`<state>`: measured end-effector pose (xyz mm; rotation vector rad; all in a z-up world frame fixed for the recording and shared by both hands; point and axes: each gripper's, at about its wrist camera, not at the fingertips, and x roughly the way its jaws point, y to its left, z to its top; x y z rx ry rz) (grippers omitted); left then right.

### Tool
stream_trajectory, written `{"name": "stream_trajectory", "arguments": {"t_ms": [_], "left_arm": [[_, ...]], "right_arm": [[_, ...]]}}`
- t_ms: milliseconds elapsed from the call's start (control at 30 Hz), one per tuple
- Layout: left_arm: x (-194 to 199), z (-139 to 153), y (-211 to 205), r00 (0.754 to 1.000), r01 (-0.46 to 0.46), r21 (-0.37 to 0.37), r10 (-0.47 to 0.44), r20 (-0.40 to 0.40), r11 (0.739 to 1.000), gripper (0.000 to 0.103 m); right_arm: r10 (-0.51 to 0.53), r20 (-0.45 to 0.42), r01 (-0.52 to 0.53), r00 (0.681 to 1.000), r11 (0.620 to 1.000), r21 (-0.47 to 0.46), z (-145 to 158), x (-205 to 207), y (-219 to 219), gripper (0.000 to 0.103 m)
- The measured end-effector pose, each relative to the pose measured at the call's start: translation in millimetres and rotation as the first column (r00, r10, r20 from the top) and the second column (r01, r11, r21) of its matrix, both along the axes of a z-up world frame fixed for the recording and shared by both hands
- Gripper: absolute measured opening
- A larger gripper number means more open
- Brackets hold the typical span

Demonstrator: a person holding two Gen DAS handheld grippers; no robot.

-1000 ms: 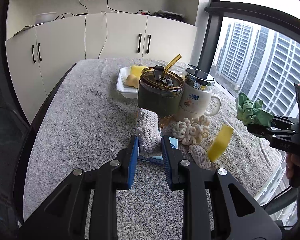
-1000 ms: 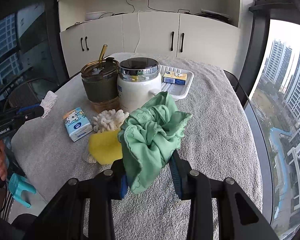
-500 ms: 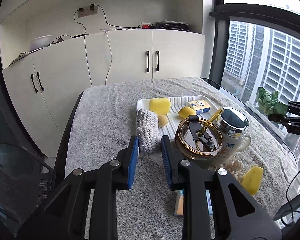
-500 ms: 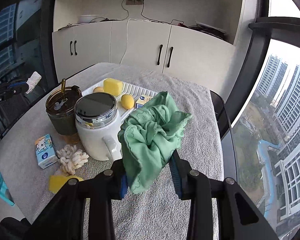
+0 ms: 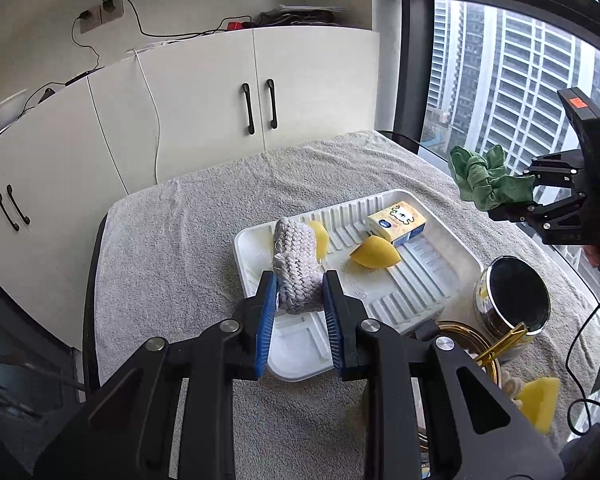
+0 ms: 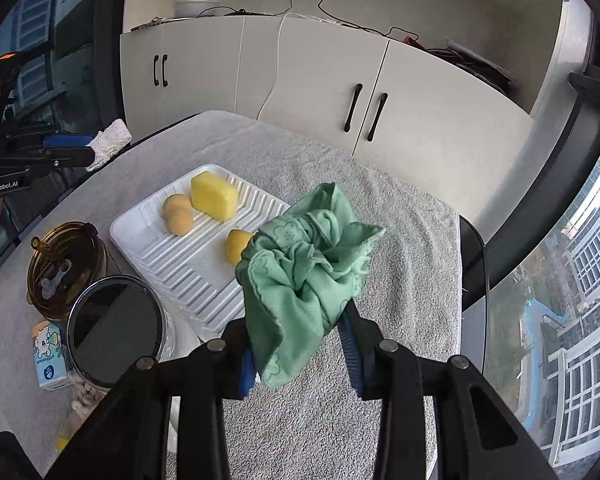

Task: Organize soft objects
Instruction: 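Lift the knit pouch and green cloth and carry both over the white tray, then lower the knit pouch and green cloth into the tray and open both tools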

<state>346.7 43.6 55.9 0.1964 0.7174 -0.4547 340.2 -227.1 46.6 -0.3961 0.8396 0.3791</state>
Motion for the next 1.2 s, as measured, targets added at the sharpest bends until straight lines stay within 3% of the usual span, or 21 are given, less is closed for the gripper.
{"name": "stream_trajectory", "arguments": {"t_ms": [333, 1000, 1200], "left_arm": [[30, -54, 0, 0.989, 0.066, -0.009, -0.066, -0.130, 0.998, 0.022], [48, -91, 3, 0.968, 0.059, -0.016, -0.062, -0.242, 0.998, 0.022], [50, -98, 6, 0.968, 0.036, -0.021, -0.040, -0.246, 0.999, 0.024]], "right_arm": [[0.041, -0.106, -0.045, 0.993, 0.998, -0.035, -50, 33, 14, 0.038], [0.038, -0.173, -0.044, 0.984, 0.999, -0.031, -89, 55, 13, 0.039], [0.048, -0.173, -0.054, 0.984, 0.998, -0.027, -90, 56, 16, 0.044]]}}
